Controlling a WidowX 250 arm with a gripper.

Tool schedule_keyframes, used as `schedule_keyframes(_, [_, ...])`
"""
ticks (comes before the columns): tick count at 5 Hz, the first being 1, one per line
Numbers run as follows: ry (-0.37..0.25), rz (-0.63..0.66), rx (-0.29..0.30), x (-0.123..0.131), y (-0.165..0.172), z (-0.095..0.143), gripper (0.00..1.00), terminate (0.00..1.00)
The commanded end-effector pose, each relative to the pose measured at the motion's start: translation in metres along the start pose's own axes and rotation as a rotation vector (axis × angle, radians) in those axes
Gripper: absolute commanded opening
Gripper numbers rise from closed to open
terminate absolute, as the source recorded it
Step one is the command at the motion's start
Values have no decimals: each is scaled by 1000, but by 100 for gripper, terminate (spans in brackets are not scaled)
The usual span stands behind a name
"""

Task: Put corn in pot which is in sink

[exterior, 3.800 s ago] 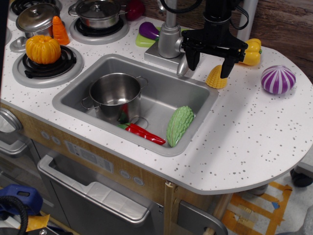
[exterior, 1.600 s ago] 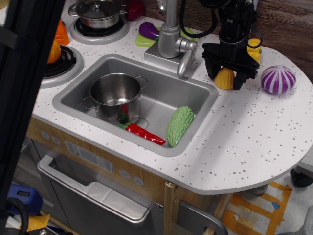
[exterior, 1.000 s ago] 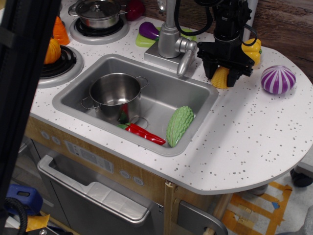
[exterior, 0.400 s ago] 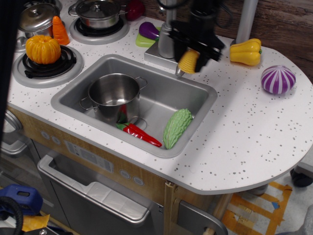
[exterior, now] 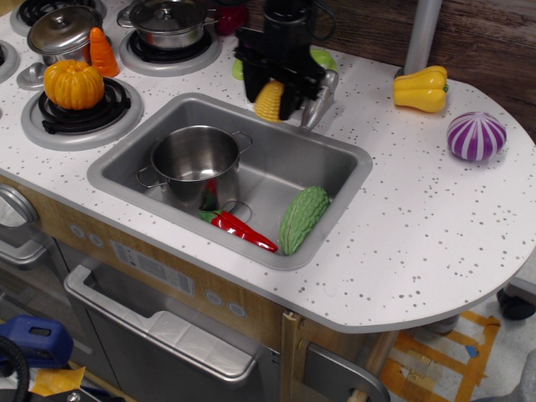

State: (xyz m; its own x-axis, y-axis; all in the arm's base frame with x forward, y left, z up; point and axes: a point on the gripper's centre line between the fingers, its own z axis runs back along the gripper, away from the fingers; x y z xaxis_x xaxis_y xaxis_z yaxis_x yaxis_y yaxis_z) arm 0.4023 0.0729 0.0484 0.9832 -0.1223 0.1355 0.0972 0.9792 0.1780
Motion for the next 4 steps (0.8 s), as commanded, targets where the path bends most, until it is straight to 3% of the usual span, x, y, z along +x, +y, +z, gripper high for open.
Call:
schedule_keyframes(1, [-40,57,41,-25,45,22,0,0])
schedule_keyframes(2, [-34,58,49,-45,65,10,100,0])
schedule_keyframes(3, [-27,63,38,-58,77,2,100,0])
schedule_keyframes(4, [-27,63,38,-58,77,2,100,100])
